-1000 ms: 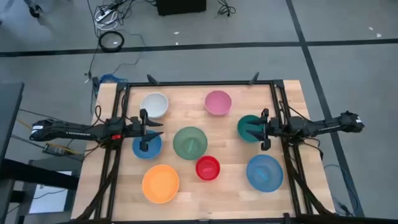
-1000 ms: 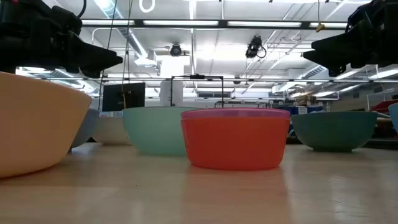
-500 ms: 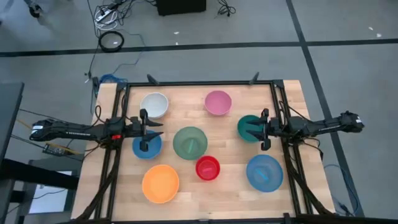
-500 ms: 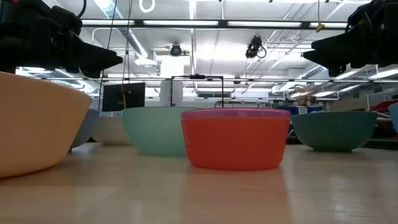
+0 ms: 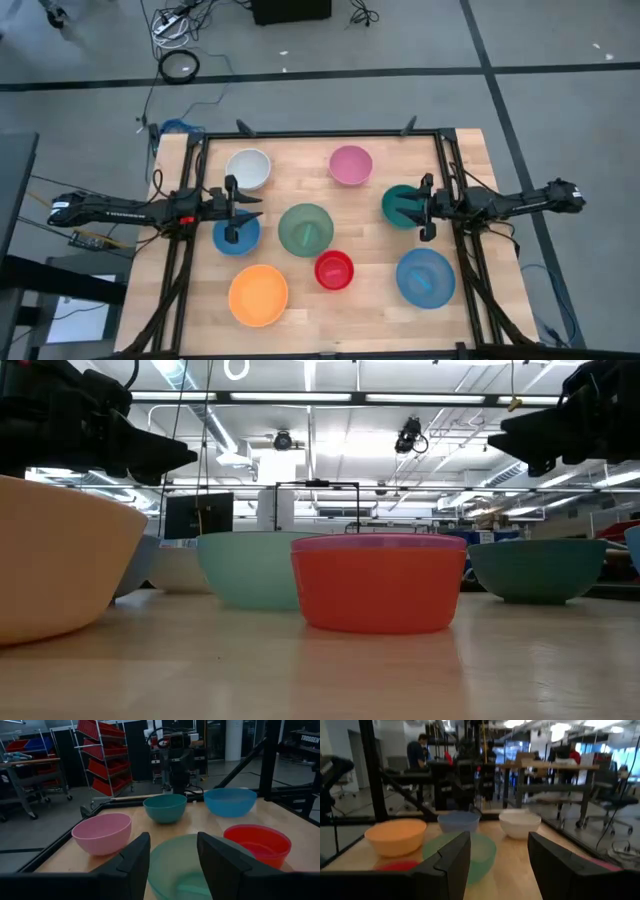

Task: Nest bowls inside each other
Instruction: Stack the right blue bowl on top of the green bowl

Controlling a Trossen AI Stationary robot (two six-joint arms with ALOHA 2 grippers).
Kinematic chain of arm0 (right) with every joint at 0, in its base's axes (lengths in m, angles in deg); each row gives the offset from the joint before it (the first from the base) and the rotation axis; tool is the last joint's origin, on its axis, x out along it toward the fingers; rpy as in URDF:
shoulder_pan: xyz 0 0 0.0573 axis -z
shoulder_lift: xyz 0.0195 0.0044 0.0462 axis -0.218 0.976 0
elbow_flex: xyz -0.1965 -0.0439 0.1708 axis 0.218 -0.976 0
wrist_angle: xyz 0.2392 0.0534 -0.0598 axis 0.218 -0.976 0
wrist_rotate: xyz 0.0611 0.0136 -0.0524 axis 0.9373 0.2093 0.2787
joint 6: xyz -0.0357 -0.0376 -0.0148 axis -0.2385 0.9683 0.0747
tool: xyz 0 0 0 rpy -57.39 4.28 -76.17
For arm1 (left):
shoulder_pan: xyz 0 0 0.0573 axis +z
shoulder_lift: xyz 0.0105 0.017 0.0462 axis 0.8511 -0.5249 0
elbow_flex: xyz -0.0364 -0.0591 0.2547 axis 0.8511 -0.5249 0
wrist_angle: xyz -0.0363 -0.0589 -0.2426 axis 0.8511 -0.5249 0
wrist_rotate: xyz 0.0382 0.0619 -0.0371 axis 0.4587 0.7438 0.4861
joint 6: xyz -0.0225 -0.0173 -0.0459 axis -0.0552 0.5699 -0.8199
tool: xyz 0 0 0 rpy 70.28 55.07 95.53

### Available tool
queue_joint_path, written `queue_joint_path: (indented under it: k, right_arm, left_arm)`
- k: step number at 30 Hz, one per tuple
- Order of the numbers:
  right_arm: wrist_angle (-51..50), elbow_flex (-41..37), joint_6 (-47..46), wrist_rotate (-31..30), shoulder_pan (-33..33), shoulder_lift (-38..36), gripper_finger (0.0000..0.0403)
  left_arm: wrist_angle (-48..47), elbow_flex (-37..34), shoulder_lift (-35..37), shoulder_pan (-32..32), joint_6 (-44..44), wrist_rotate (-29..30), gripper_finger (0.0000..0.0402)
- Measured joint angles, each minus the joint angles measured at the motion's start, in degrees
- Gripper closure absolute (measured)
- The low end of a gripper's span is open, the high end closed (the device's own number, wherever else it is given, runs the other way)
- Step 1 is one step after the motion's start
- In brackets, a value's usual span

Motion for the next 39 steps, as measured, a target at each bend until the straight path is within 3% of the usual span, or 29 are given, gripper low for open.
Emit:
queue_joint_path:
  k: [11,18,29,31,35,39]
  right_arm:
    - [6.6,0.0,-10.3,-0.7,0.0,0.0,0.0215]
    - [10.7,0.0,-14.4,-0.9,0.0,0.0,0.0215]
    - [10.3,0.0,-17.7,-0.9,0.0,0.0,0.0220]
    - [7.2,0.7,-19.8,-0.2,-0.5,0.0,0.0225]
    - [-5.1,6.6,-24.7,2.9,-2.4,0.8,0.0237]
    - [-28.0,17.5,-31.5,3.0,-5.2,4.6,0.0246]
  left_arm:
    - [2.7,0.0,0.0,0.0,-0.4,0.0,0.0229]
    - [10.6,0.0,0.0,0.0,-11.9,-0.2,0.0229]
    - [21.6,0.0,0.0,0.0,-11.6,0.9,0.0229]
    - [21.6,0.1,0.0,0.1,-11.9,3.9,0.0229]
    - [21.5,0.1,0.0,0.1,-12.0,4.2,0.0229]
    - [21.5,0.2,0.0,0.1,-12.0,3.9,0.0229]
